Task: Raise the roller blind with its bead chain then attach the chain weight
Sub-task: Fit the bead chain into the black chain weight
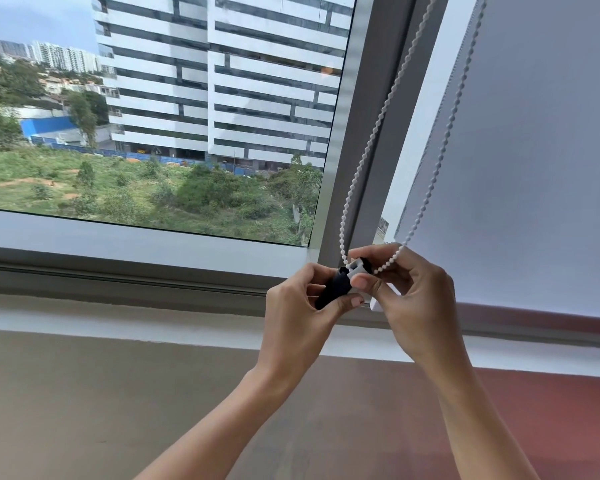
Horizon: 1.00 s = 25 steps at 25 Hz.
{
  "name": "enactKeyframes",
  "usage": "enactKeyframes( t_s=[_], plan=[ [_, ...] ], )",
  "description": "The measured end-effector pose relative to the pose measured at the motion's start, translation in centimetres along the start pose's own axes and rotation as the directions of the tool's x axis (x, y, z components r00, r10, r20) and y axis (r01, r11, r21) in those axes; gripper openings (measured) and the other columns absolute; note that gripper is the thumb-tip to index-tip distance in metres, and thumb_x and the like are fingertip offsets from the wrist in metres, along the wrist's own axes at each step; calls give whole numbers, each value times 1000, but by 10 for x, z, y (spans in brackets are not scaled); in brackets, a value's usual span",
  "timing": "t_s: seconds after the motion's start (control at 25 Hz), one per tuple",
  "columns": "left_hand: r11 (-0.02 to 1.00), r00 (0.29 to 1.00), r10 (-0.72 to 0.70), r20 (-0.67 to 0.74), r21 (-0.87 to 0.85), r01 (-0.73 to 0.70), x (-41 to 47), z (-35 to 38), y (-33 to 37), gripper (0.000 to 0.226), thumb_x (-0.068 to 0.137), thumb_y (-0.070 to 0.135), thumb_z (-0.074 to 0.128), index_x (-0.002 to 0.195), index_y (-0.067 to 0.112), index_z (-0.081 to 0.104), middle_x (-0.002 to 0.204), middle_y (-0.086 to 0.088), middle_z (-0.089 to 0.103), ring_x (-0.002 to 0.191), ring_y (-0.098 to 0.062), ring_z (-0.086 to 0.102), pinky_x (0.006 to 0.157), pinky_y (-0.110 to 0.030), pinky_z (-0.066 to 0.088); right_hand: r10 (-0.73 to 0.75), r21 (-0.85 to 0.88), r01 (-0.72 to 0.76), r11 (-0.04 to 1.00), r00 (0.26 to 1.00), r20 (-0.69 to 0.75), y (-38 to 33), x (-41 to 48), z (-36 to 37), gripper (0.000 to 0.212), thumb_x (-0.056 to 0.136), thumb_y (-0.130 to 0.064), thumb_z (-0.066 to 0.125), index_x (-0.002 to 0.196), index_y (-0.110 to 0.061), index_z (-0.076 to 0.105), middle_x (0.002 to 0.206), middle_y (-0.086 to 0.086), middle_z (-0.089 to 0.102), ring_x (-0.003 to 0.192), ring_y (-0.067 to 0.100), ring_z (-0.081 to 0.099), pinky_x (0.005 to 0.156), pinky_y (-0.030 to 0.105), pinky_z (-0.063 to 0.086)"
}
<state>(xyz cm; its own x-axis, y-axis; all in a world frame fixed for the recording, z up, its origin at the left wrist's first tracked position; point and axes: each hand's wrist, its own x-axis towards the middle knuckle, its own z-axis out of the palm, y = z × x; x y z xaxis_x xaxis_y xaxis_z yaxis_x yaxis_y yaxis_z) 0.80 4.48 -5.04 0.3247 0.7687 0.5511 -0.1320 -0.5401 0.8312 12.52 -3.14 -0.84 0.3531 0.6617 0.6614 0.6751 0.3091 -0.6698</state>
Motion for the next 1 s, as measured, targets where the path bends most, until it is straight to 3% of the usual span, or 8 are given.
enactKeyframes(
  t_s=[0.24, 0.52, 0.72, 0.88, 1.0],
  plan=[
    [1000, 1000, 10, 28, -15, -9, 1, 0, 0, 26, 67, 22, 85, 86, 20, 68, 79, 10, 75, 75, -2, 70, 67, -23, 55, -15, 15, 14, 1000, 999, 46, 2, 4, -1, 30, 76, -4, 78, 93, -29, 74, 86, -13, 74, 87, 10, 71, 79, 15, 53],
    [1000, 997, -5, 71, -12, 6, 3, 0, -4, 24, 68, 19, 83, 87, 19, 69, 80, 8, 75, 77, -6, 70, 72, -39, 56, 10, 2, -10, 1000, 997, 79, 6, 6, -3, 33, 76, -7, 79, 90, -35, 72, 85, -14, 74, 85, 8, 71, 80, 20, 55],
    [999, 995, -16, 101, -34, 20, 0, 3, -9, 25, 67, 16, 84, 85, 15, 67, 79, 7, 74, 76, -9, 69, 73, -39, 55, 29, -58, -23, 998, 993, 111, 9, 2, -4, 31, 72, -8, 82, 91, -31, 73, 85, -19, 74, 81, 4, 71, 77, 17, 54],
    [998, 992, -15, 129, -53, 23, 0, 5, -11, 23, 68, 13, 83, 86, 16, 70, 78, 8, 74, 75, -8, 69, 73, -37, 55, 52, -63, -45, 997, 992, 114, 9, 5, -9, 35, 69, -8, 84, 85, -38, 72, 85, -18, 75, 77, 5, 72, 77, 21, 57],
    [999, 994, 49, 102, -25, -47, -2, 6, -11, 28, 68, 17, 83, 95, 19, 74, 84, 9, 76, 79, -5, 70, 73, -28, 56, 44, -76, -37, 996, 995, 85, 8, 4, -11, 33, 66, -13, 87, 84, -37, 73, 81, -18, 75, 72, 2, 70, 71, 15, 55]
  ],
)
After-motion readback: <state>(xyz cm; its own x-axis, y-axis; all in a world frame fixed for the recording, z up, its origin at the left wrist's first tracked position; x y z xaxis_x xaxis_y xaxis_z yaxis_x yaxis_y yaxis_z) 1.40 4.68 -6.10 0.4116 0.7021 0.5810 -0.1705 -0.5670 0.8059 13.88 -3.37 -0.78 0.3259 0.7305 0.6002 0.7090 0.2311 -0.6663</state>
